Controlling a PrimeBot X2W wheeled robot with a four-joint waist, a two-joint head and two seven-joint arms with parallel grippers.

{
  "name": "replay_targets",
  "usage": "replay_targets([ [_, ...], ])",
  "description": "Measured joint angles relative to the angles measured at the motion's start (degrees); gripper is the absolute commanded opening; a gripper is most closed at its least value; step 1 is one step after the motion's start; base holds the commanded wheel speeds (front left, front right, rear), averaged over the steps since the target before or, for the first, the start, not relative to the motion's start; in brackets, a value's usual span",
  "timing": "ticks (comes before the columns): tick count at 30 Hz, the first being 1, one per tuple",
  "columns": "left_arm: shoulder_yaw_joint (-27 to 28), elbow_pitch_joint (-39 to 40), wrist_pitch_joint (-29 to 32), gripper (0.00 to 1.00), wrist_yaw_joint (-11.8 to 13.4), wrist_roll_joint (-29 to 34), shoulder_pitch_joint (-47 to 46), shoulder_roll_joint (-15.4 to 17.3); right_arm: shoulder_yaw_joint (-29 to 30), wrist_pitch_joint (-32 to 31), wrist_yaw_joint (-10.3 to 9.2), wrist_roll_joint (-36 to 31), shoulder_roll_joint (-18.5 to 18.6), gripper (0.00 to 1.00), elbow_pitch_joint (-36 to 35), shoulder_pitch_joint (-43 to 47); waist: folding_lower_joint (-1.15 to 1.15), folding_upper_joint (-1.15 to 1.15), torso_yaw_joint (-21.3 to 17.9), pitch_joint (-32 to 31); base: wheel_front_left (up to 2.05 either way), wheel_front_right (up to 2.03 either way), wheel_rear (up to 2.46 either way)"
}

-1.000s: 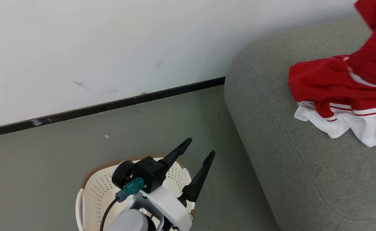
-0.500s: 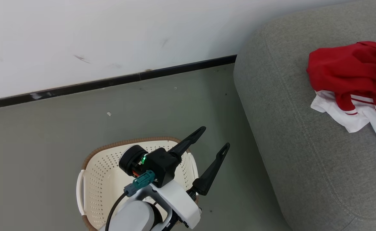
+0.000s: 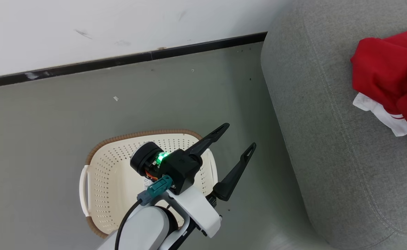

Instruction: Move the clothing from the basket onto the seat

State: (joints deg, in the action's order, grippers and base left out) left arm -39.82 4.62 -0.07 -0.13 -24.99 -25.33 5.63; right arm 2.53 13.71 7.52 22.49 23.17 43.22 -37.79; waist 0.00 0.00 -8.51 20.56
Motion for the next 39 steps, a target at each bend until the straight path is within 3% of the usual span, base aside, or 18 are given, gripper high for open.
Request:
replay_targets([
  [9, 0.55, 0.4, 0.0, 1.0, 0.0, 0.52, -1.46, 0.22, -0.49, 0.49, 0.0, -0.55, -1.33, 0.02, 0.1, -0.79, 0.0, 0.0, -0.27, 2.63, 0.0, 0.0, 0.0],
  [14, 1.03, -0.2, -0.33, 1.0, -0.02, 0.56, -1.5, 0.74, -1.34, 0.51, 0.02, -1.47, -1.49, 0.53, -0.8, -1.44, 0.0, 0.0, -1.11, 2.56, 0.0, 0.0, 0.0],
  [16, 1.05, -0.33, -0.59, 1.0, -0.03, 0.54, -1.5, 0.64, -1.24, 0.51, 0.02, -2.02, -1.48, 0.98, -2.43, -1.43, 0.0, 0.0, -1.38, 2.35, 0.0, 0.0, 0.0],
  [34, 3.91, -3.71, -3.35, 1.0, 0.02, -1.75, -0.02, 1.16, 0.9, 0.76, 0.02, -4.44, -1.65, 1.0, -13.35, 4.79, 0.0, 0.0, -3.81, -1.46, 0.0, 0.0, 0.0],
  [39, 5.82, -4.78, -5.14, 1.0, 1.11, -2.54, 1.65, 1.15, 1.48, 0.77, 0.02, -5.09, -1.16, 1.0, -16.84, 6.97, 0.0, 0.0, -4.16, -3.04, 0.0, 0.0, 0.0],
])
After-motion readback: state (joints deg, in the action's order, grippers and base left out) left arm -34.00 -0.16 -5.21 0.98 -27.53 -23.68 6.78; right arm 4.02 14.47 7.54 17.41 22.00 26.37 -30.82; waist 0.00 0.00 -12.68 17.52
